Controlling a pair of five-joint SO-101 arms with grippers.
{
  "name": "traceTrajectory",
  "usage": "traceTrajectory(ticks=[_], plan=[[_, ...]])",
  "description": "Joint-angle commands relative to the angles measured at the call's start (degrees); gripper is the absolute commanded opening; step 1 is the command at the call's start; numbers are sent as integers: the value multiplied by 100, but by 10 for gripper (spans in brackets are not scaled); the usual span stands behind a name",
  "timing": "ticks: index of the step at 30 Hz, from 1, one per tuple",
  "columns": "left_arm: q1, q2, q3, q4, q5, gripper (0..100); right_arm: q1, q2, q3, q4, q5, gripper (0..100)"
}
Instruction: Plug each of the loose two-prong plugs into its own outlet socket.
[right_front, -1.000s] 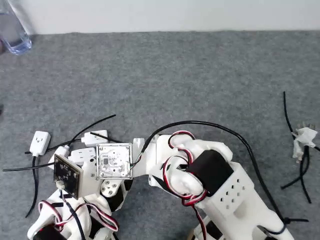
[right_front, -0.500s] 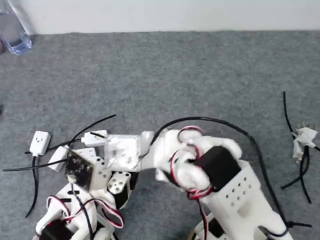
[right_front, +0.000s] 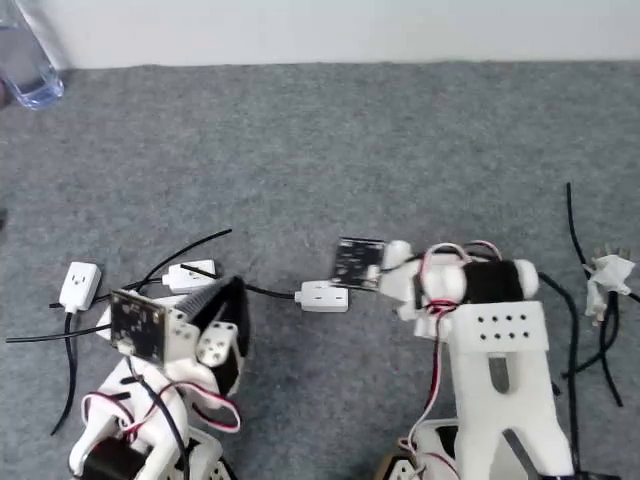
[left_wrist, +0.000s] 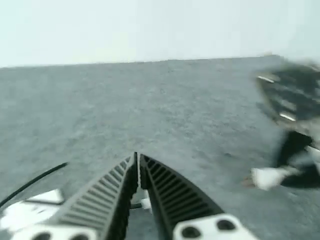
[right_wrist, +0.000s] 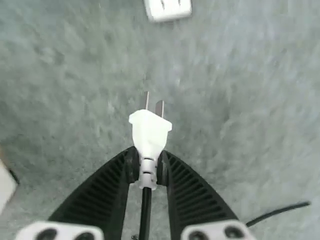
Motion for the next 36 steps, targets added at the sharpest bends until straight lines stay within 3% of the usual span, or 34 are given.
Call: traceTrajectory(ticks=[1,7,15,22,28,32,36], plan=[[-589,-62,198,-88,-26,12,330,-13,580,-892,273,8],[-1143,-62,752,-88,-26,12,84,251,1266,-1956,246,8],[-1785,-62,1376,-97,-624,12,119,2255,1204,-3081,53,8],[-1793,-62,1771,-730,-633,12,514,2703,949,-2492,53,9],[-1793,-62,1780,-738,-633,12,664,2695,721,-2193,9,10],[-1793,-62,1798,-738,-633,12,505,2668,413,-2123,-571,11],[-1793,-53,1807,-738,-642,12,426,2158,-44,-1552,-818,113]])
